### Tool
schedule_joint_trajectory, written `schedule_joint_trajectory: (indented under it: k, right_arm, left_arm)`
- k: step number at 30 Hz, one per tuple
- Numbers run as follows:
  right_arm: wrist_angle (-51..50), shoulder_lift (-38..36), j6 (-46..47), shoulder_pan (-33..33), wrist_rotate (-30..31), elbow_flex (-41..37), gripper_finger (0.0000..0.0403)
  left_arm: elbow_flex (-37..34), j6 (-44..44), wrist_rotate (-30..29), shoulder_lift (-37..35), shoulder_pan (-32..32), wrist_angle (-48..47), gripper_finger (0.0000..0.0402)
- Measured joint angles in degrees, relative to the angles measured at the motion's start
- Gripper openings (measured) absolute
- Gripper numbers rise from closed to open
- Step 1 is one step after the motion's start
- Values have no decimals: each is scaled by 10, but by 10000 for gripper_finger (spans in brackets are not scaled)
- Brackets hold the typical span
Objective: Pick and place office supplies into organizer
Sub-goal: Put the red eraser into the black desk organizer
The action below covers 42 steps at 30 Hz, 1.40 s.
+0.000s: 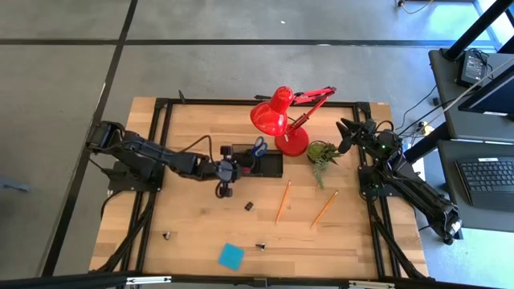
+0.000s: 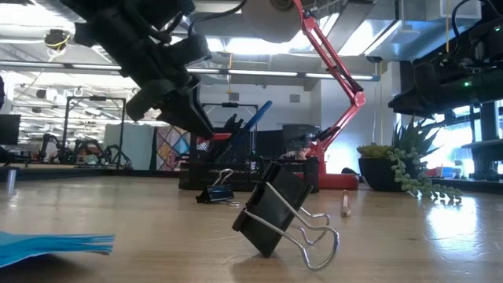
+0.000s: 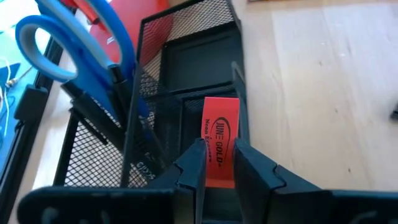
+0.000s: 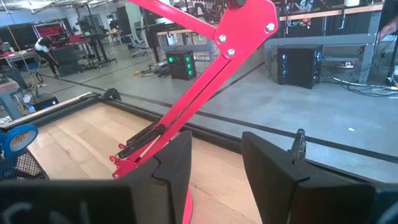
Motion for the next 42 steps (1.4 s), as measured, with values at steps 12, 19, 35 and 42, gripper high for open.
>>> schedule_joint_trajectory:
  k: [12, 19, 35, 42]
  right_arm:
    - [0, 0, 0, 0, 0, 0, 145]
    - [0, 0, 0, 0, 0, 0, 145]
    - [0, 0, 1, 0, 0, 0, 145]
    - [0, 0, 2, 0, 0, 0, 145]
  left_arm:
    - [0, -40, 13, 0, 34, -7, 70]
    - [0, -59, 28, 1, 45, -18, 68]
    - [0, -72, 17, 57, 45, 5, 67]
    - [0, -72, 20, 57, 45, 5, 69]
